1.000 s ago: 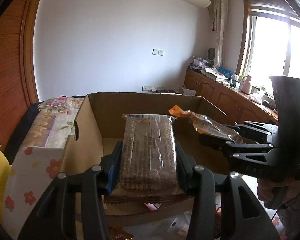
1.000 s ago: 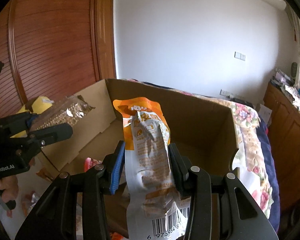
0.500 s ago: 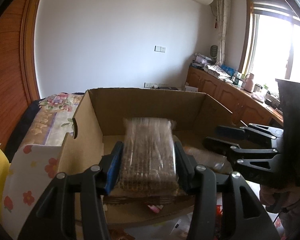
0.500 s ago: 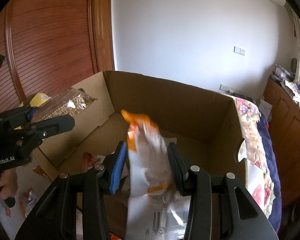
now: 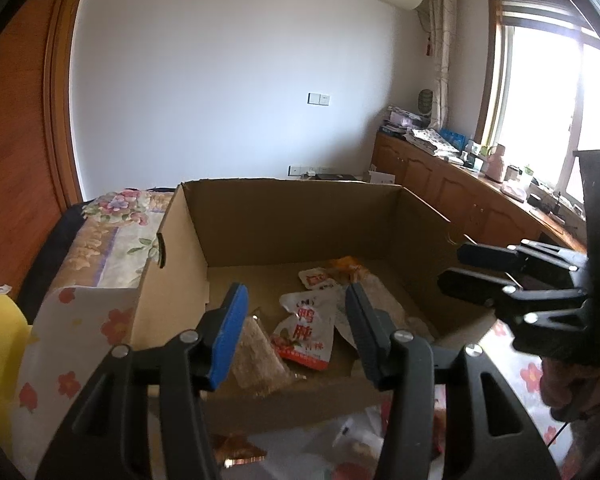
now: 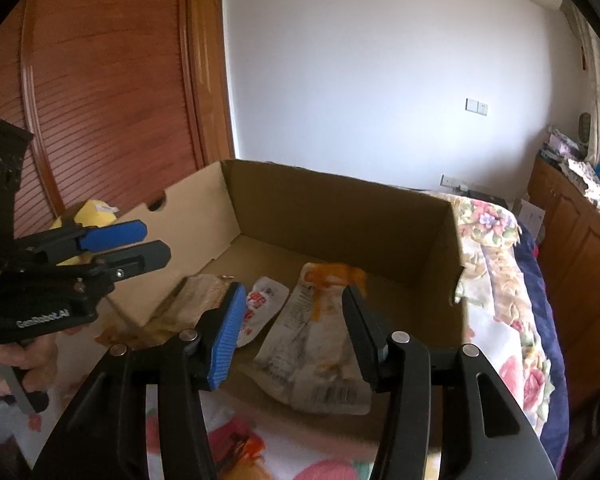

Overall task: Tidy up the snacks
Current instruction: 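Move both open grippers back toward the remaining snacks on the table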

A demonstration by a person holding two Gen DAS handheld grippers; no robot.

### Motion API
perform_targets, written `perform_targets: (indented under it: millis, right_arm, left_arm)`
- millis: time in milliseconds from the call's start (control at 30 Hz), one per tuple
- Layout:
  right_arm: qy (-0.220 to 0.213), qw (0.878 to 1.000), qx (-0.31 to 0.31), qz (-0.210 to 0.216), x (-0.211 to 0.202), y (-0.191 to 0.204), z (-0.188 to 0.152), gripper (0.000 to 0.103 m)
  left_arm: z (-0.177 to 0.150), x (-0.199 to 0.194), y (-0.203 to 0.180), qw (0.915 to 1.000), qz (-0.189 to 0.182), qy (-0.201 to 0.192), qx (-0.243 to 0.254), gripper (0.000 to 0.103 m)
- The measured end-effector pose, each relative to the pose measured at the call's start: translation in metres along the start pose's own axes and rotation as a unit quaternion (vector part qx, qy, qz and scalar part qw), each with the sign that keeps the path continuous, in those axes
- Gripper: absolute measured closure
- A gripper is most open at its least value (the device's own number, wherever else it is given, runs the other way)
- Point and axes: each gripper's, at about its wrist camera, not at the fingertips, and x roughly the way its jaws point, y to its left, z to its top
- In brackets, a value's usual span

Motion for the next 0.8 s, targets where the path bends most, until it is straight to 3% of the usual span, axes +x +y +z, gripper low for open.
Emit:
perform_targets:
  millis: [367,567,800]
  right_arm:
    - [0.014,1.000,0.012,0.009,-0.063,0.021,-0.036,0.051]
    - [0.049,0.999,0.014,0.009,-0.066,0.038,-0.083,0.051]
    - [0.093,0.995,0.018,0.039,-0.055,0.053,-0.122,0.049]
  left_arm:
    - [-0.040,-0.064,-0.014,0.9987,-0.004,0.006,0.050,0.049]
    - [-0.083,-0.071,-0.020,0.9970,0.002,0.035,0.069,0.049]
    - [-0.116,-0.069,-0.023,0.9942,0.004,0.076,0.076,0.049]
